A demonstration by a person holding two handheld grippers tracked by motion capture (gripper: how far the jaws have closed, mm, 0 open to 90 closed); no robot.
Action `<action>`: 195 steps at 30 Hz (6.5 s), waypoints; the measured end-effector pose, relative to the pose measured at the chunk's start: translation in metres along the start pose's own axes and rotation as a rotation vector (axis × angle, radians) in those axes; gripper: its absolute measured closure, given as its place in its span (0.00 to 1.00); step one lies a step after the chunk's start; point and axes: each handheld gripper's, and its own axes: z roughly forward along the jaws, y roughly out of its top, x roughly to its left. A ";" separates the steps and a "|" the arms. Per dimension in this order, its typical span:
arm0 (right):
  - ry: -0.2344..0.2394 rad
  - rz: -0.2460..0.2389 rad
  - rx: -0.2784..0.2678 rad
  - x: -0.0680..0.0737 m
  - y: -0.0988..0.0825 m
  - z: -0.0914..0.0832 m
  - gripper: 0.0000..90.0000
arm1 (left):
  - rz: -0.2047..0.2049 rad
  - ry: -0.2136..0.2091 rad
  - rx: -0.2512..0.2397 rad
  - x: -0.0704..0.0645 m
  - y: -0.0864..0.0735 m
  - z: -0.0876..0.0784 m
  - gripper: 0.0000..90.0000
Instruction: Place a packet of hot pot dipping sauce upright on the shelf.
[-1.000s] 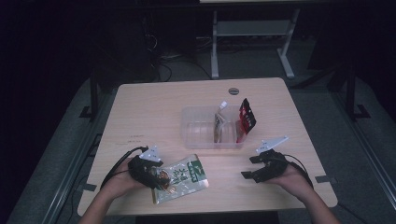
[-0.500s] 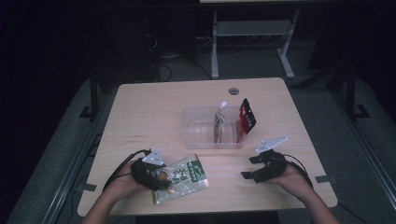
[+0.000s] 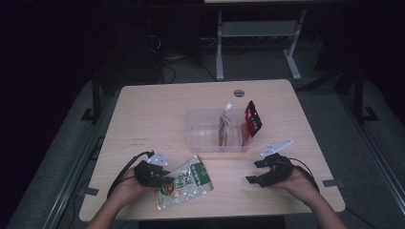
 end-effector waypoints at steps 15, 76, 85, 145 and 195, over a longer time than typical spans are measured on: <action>0.008 0.013 -0.020 -0.003 -0.001 -0.003 0.30 | -0.063 -0.085 -0.080 0.004 0.003 -0.013 1.00; 0.524 -0.045 -0.227 0.035 0.084 0.038 0.61 | 0.040 -0.141 -0.340 -0.027 0.036 -0.051 1.00; 0.551 -0.031 -0.238 0.031 0.081 0.036 0.78 | 0.038 -0.139 -0.337 -0.027 0.036 -0.049 1.00; 0.597 -0.083 -0.434 0.035 0.085 0.003 1.00 | -0.051 -0.063 -0.348 -0.005 0.017 -0.043 0.39; 0.341 -0.028 -0.560 -0.018 0.163 -0.013 1.00 | -0.038 -0.085 -0.256 -0.004 0.013 -0.029 0.30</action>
